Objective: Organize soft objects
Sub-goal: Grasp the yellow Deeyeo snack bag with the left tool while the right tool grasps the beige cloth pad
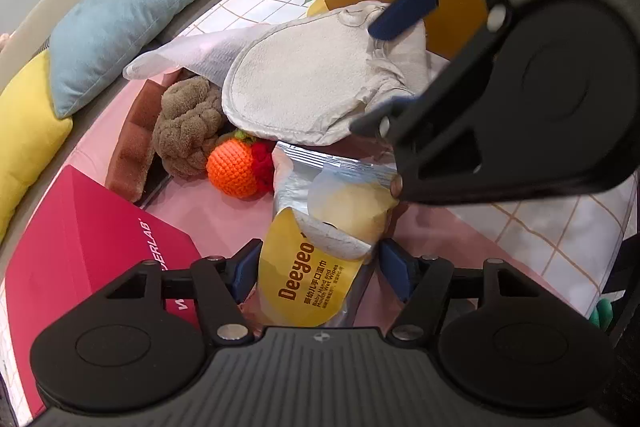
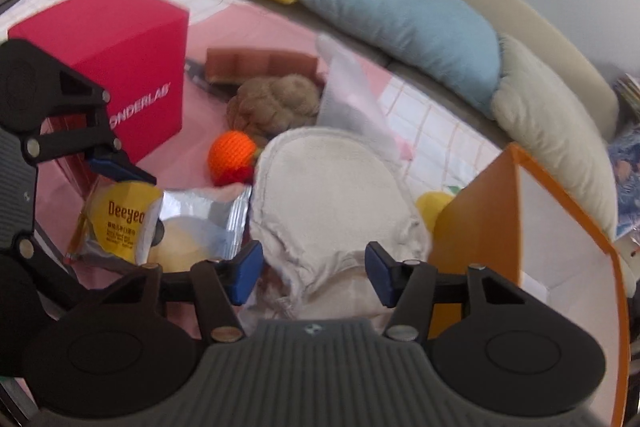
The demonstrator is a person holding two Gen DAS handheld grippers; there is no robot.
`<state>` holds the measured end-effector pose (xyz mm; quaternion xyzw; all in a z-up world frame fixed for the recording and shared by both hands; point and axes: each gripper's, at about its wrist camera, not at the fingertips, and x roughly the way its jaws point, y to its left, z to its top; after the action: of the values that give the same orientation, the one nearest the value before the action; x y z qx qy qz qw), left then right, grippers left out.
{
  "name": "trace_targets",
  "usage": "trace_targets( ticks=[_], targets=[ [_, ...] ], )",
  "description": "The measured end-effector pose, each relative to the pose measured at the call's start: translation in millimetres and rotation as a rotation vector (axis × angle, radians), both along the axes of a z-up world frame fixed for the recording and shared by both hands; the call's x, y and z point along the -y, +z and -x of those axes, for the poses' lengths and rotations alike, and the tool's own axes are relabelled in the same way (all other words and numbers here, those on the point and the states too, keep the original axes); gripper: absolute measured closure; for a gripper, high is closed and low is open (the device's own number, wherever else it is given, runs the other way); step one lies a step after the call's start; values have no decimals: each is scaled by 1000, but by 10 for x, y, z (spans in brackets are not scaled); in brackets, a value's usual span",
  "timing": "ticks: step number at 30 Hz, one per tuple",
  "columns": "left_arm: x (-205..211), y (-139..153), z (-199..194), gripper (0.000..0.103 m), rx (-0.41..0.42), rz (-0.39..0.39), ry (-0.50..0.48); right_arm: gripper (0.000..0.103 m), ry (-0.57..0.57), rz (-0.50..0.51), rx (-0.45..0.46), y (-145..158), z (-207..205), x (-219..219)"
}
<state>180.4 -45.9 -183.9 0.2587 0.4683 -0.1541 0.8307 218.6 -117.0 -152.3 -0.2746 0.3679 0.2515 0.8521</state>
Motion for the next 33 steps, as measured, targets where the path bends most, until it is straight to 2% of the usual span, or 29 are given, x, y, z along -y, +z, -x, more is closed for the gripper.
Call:
trace_targets(
  ticks=[2, 4, 7, 9, 11, 12, 19, 25, 33],
  targets=[
    [-14, 1, -8, 29, -3, 16, 13, 47, -6, 20, -16, -65, -34, -9],
    [-29, 11, -11, 34, -8, 38, 29, 54, -12, 32, -15, -102, -47, -11],
    [-51, 13, -16, 37, -7, 59, 45, 68, -20, 26, -19, -87, -54, -8],
    [-55, 18, -7, 39, -4, 64, 49, 84, -27, 6, -31, -55, -81, 1],
    [-64, 26, -9, 43, -5, 72, 57, 90, -35, -12, -47, -26, -85, 3],
    [-70, 33, -12, 45, -6, 78, 66, 96, -41, -19, -48, -7, -90, 10],
    [-109, 92, -32, 56, 16, 123, 162, 98, -90, -87, -2, 255, -41, 77],
    [-95, 263, 40, 59, 54, 149, 178, 99, -133, -142, 16, 513, -12, 197],
    [-147, 584, 163, 59, 79, 233, 237, 99, -189, -265, 26, 894, 133, 444]
  ],
)
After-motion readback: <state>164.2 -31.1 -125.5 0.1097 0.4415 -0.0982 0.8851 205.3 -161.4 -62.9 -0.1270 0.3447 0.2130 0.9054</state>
